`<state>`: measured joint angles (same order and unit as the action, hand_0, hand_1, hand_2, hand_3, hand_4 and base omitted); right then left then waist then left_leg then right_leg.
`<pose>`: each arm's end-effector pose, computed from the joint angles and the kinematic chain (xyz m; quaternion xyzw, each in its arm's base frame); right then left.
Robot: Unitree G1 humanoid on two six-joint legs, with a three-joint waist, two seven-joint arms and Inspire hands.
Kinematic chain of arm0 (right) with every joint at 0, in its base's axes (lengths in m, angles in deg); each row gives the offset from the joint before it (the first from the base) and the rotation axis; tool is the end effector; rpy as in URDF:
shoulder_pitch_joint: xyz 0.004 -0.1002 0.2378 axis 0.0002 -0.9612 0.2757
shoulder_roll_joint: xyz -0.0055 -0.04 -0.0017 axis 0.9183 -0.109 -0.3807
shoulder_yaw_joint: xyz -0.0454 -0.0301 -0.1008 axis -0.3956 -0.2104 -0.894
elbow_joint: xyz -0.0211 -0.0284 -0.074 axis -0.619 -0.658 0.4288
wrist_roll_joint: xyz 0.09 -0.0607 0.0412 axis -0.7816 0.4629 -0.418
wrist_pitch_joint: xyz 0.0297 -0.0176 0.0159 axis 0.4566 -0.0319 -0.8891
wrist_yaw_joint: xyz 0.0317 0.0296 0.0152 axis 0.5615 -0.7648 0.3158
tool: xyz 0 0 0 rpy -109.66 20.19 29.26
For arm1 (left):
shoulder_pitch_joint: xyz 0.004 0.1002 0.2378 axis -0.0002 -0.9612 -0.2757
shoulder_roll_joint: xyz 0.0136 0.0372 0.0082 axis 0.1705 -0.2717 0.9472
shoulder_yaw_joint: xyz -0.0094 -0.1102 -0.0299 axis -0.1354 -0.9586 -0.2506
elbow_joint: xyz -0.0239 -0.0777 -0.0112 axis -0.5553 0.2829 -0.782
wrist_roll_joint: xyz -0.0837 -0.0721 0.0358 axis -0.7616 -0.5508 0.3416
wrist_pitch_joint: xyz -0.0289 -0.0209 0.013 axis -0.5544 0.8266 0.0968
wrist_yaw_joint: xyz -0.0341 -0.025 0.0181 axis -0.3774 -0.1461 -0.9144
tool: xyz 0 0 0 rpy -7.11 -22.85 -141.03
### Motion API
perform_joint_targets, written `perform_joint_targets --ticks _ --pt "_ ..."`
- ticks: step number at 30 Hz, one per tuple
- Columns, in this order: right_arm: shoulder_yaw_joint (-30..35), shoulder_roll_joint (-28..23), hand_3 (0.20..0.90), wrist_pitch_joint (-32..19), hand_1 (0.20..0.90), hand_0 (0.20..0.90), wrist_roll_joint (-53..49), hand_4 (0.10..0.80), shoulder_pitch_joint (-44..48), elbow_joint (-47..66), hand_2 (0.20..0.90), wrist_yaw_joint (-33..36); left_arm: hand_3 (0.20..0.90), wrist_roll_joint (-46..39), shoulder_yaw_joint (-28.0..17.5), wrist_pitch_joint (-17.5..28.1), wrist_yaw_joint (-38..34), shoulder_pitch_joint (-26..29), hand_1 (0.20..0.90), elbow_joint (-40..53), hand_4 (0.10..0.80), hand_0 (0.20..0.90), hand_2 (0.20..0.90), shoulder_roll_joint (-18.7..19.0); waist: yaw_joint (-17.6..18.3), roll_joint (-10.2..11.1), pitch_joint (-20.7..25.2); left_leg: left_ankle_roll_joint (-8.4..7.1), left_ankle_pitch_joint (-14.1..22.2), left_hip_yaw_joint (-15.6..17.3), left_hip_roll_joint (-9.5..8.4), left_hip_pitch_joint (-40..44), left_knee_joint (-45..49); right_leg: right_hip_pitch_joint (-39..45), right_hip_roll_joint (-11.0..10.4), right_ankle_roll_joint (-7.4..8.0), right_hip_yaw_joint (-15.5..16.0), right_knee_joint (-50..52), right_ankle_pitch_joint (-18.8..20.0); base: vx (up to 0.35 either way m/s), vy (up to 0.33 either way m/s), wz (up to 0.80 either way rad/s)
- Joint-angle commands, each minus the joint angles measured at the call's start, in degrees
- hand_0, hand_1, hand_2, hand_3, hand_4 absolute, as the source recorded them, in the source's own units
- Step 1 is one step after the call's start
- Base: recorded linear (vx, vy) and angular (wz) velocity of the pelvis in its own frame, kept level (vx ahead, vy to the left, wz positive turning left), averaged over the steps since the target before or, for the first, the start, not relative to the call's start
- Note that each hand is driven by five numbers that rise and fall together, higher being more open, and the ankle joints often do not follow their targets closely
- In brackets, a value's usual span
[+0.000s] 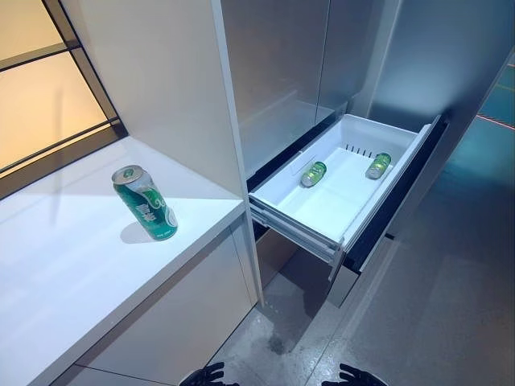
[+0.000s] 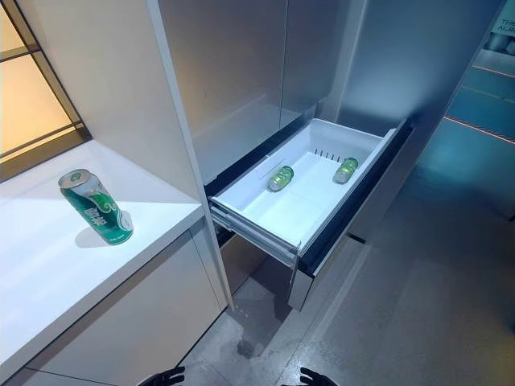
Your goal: Put drinks into fridge and close the fridge
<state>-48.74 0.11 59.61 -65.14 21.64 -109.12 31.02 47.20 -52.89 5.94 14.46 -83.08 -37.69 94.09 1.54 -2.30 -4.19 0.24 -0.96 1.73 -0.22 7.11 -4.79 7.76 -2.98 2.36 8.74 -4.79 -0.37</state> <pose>0.0616 -0.2311 -0.1429 0.0190 0.5449 -0.0185 0.8381 0.0614 0.2151 -0.1450 -0.0096 0.5372 -0.0406 0.8425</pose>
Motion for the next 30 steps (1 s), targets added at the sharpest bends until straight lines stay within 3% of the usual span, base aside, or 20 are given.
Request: perform_joint_targets --ticks 1,5,11,15,20,25,26,30 --pt "0.25 -1.05 0.900 -0.53 0.900 0.900 0.91 0.800 3.19 -1.25 0.900 0.45 0.900 -1.68 0.45 0.47 1.40 2.42 0.900 -0.16 0.800 0.900 0.900 -0.08 -2.02 0.56 -0.29 0.43 5.26 2.14 -2.95 -0.34 2.29 -2.95 1.27 1.66 1.34 5.77 -4.13 0.000 0.000 0.00" --pt "0.30 -1.04 0.900 -0.36 0.900 0.900 1.97 0.800 3.51 -1.44 0.900 0.28 0.900 -6.79 -0.72 0.79 3.64 2.50 0.900 -0.18 0.800 0.900 0.900 -0.42 -2.02 0.72 -0.08 0.40 5.24 2.14 -2.90 -0.10 2.30 -2.77 1.22 1.75 1.15 5.78 -4.05 0.000 0.000 0.00" --pt "0.82 -1.41 0.900 0.57 0.900 0.900 1.75 0.800 3.84 -0.84 0.900 0.17 0.900 -15.61 -3.14 3.31 14.17 2.69 0.900 4.32 0.800 0.900 0.900 -0.28 -2.41 0.69 -0.37 0.33 5.23 2.08 -2.96 -0.24 2.69 -2.75 0.99 1.73 1.31 5.97 -3.90 0.000 0.000 0.00" --pt "0.56 -2.12 0.900 1.15 0.900 0.900 2.03 0.800 3.91 -0.31 0.900 -0.13 0.900 -10.90 -0.76 9.16 17.10 3.54 0.900 9.50 0.800 0.900 0.900 1.73 -2.37 0.40 -0.59 0.27 5.05 2.20 -2.90 -0.23 2.56 -2.81 1.05 1.70 1.27 6.07 -3.89 0.000 0.000 0.00" --pt "-0.04 -3.48 0.900 2.03 0.900 0.900 2.35 0.800 4.13 0.79 0.900 -0.57 0.900 -5.53 3.39 8.73 21.46 5.64 0.900 17.85 0.800 0.900 0.900 5.04 -2.06 -0.44 -0.98 0.18 4.92 2.12 -2.79 -0.52 2.76 -3.15 1.06 1.83 1.04 6.32 -3.94 0.000 0.000 0.00" --pt "-1.31 -4.40 0.900 2.23 0.900 0.900 1.93 0.800 4.13 1.98 0.900 -0.49 0.900 -7.44 6.50 -0.69 35.34 8.99 0.900 32.97 0.800 0.900 0.900 11.31 -1.53 -1.33 -1.32 0.33 4.70 1.89 -2.86 -0.70 2.51 -3.74 1.14 2.06 0.42 6.48 -3.81 -0.031 0.023 -0.01" --pt "-1.67 -4.53 0.900 1.96 0.900 0.900 1.51 0.800 4.00 2.02 0.900 -0.42 0.900 -12.12 6.02 -5.27 40.13 10.45 0.900 39.95 0.800 0.900 0.900 13.22 -1.53 -1.47 -1.34 0.40 4.62 1.66 -2.92 -0.74 2.38 -3.80 1.12 2.12 0.24 6.38 -3.68 0.000 0.000 0.00" --pt "-1.41 -4.55 0.900 0.91 0.900 0.900 1.52 0.800 3.53 1.61 0.900 -0.43 0.900 -23.89 3.66 -13.64 44.13 12.72 0.900 54.61 0.800 0.900 0.900 15.87 -1.84 -1.65 -1.29 0.65 4.71 1.09 -3.10 -0.61 2.02 -3.65 1.20 2.08 -0.05 5.93 -3.51 0.000 0.000 0.00"
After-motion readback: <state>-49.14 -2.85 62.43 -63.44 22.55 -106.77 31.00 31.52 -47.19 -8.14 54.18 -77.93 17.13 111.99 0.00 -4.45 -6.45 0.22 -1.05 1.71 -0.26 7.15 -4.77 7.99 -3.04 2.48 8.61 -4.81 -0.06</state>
